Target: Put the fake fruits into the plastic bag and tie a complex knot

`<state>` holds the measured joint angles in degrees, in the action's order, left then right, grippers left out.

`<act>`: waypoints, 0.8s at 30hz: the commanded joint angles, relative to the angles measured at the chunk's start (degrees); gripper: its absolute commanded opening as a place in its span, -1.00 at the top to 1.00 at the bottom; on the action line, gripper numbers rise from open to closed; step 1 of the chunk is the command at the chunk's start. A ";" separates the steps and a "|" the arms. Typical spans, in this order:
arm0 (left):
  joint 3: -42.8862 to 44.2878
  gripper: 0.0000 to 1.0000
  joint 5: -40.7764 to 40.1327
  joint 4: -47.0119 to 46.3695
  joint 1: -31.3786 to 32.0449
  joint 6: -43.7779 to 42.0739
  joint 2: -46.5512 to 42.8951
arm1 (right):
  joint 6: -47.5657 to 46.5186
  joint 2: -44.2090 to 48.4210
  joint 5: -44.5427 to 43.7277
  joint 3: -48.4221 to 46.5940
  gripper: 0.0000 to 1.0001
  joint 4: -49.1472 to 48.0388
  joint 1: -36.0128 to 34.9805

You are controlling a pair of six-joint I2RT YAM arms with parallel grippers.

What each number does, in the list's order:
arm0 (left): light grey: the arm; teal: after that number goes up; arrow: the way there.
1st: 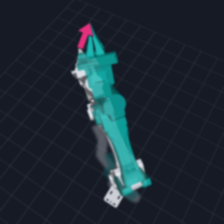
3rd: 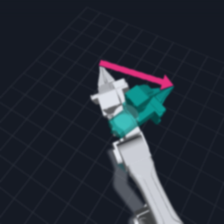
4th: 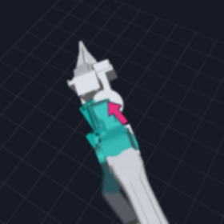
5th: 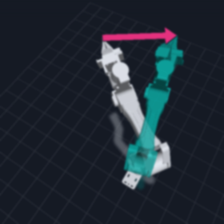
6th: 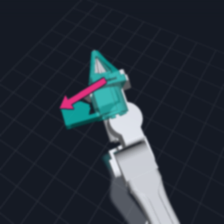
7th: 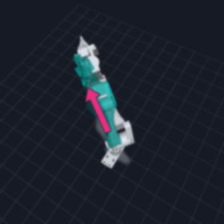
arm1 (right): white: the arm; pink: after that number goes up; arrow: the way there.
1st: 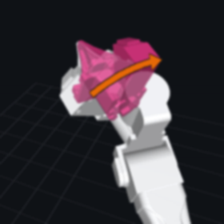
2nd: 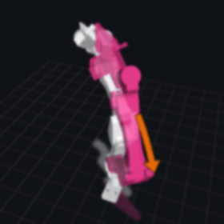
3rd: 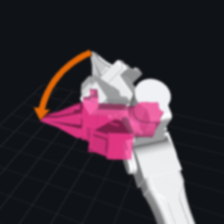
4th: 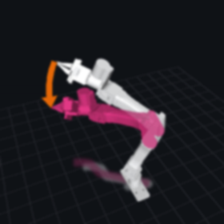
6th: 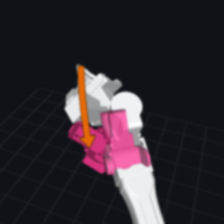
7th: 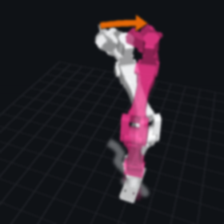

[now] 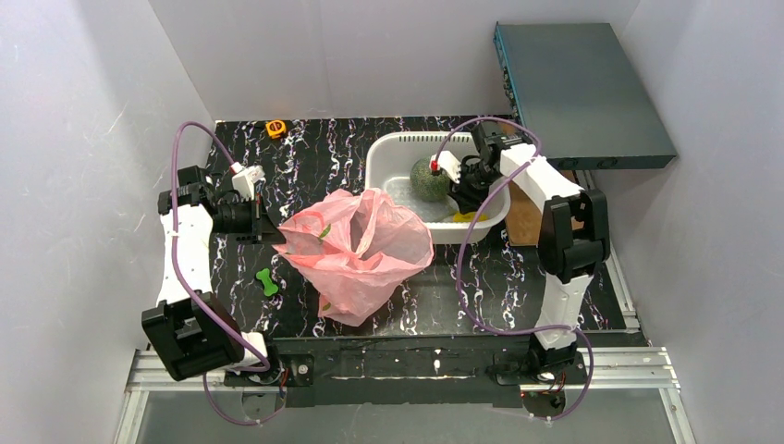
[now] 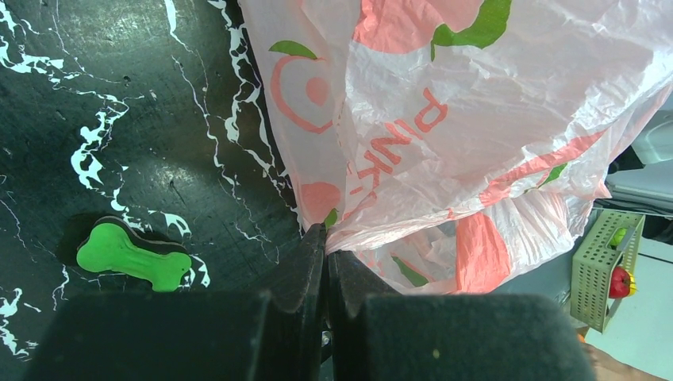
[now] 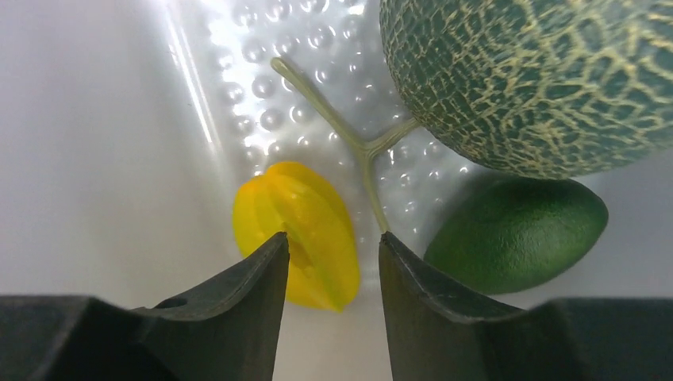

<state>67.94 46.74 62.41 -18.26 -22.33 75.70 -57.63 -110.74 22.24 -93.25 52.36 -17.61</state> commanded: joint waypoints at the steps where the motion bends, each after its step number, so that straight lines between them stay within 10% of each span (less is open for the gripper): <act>1: 1.11 1.00 1.96 1.02 -0.41 -0.43 0.18 | -8.39 -1.62 0.00 1.09 -0.07 -6.00 0.45; 20: 3.13 1.00 1.70 1.10 -0.39 -0.12 2.71 | -18.06 -10.16 -2.39 0.43 -0.14 -5.93 -0.77; 24: 2.88 1.00 1.47 0.87 -0.41 -0.15 2.43 | -19.90 -10.56 -2.90 1.26 0.10 -4.34 -1.03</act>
<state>69.19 46.81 62.83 -18.28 -21.87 78.54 -74.17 -121.86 20.88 -93.80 46.33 -18.15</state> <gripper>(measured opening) 0.009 0.535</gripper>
